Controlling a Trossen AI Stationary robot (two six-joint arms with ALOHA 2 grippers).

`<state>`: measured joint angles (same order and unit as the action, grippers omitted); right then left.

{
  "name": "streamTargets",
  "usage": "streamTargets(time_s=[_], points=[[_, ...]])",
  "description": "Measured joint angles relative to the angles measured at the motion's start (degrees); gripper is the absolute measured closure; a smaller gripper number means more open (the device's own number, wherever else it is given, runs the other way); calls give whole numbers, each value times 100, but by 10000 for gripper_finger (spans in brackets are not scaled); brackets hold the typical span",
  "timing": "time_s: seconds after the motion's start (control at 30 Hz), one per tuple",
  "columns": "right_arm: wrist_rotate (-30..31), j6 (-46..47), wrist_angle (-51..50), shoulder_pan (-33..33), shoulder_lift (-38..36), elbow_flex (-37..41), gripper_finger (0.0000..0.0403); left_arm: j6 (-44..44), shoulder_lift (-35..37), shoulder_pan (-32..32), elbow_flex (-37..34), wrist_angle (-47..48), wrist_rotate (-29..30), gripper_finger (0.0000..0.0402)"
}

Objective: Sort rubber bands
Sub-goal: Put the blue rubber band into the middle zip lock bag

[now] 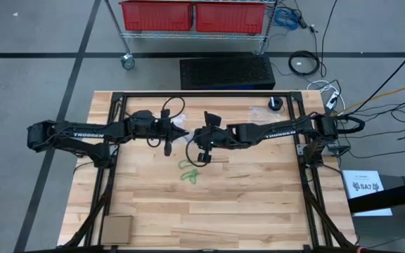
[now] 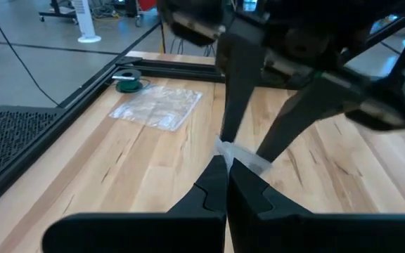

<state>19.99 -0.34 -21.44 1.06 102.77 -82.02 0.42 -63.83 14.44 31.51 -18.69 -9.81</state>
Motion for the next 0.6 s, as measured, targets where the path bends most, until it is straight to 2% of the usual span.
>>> streamTargets(time_s=[0.13, 0.23, 0.43, 0.6], points=[[-26, 168, -312, 0, -313, 0, 259, 46, 0, 0, 4, 16, 99, 401], [-50, 364, -718, 8, -635, 0, 248, 46, -2, 0, 7, 19, 137, 401], [-46, 945, -2028, 15, -1386, -2, 271, 33, -77, 7, 7, -87, 267, 401], [-58, 1459, -3141, -26, -1744, 124, 306, -3, -743, 33, 7, -653, 228, 401]])
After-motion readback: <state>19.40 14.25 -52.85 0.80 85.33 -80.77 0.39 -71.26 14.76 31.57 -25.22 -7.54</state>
